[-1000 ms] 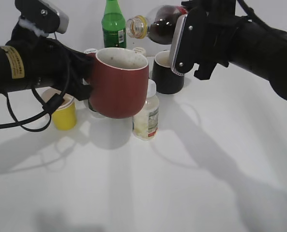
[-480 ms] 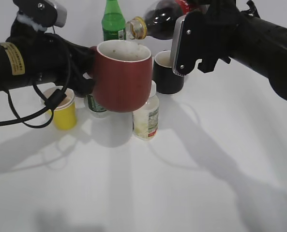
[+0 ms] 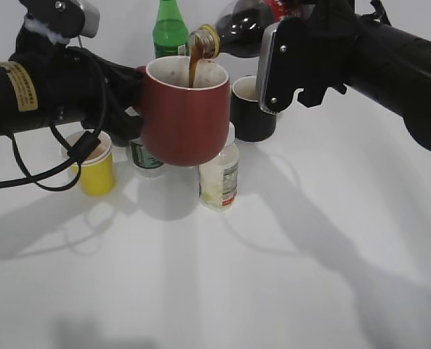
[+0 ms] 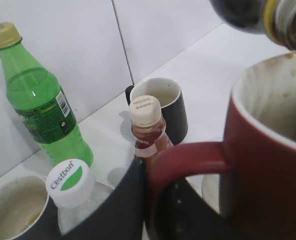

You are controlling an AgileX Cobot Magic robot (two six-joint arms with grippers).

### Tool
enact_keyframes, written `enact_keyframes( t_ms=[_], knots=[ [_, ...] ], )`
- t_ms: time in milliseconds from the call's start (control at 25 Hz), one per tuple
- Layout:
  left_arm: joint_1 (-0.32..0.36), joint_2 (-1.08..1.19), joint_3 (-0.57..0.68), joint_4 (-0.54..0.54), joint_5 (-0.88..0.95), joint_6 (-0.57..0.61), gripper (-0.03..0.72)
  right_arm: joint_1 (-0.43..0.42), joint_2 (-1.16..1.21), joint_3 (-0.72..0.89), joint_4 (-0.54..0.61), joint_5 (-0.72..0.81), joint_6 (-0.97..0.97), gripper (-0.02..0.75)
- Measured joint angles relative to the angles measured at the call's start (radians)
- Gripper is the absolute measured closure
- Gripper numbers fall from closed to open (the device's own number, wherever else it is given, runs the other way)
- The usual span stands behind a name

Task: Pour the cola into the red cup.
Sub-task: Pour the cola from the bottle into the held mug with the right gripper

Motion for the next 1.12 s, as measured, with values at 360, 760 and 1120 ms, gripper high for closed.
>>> enact_keyframes(
  t_ms=[360,760,1120],
  knots=[
    [0.0,0.0,0.0,-0.001,-0.007,0.0,0.637,0.0,0.0,0.0,0.0,0.0,0.001,0.248],
    [0.0,0.0,0.0,-0.001,-0.007,0.0,0.637,0.0,0.0,0.0,0.0,0.0,0.002,0.248],
    [0.0,0.0,0.0,-0.001,-0.02,0.0,0.637,0.0,0.0,0.0,0.0,0.001,0.028,0.248]
  ],
)
